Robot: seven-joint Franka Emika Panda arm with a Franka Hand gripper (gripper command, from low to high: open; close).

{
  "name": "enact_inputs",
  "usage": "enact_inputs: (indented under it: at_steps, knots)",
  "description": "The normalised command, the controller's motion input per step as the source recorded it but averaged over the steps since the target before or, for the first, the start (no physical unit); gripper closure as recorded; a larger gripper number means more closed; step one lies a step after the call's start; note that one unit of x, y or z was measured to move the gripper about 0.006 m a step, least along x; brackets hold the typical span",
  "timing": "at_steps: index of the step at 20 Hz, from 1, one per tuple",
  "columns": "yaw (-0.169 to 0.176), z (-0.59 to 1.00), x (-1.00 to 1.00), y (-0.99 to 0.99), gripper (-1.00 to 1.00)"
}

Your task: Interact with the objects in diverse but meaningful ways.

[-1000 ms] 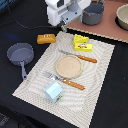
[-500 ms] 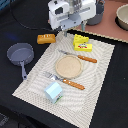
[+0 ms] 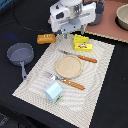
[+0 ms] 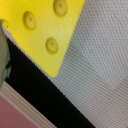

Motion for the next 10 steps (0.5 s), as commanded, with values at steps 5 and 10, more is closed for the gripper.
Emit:
enact_inputs:
  at_steps: [5,10]
  knots:
    - [-0.048,0.04,0.75,0.28,-1.0]
    - [-0.058,0.14,0.7,0.24,-1.0]
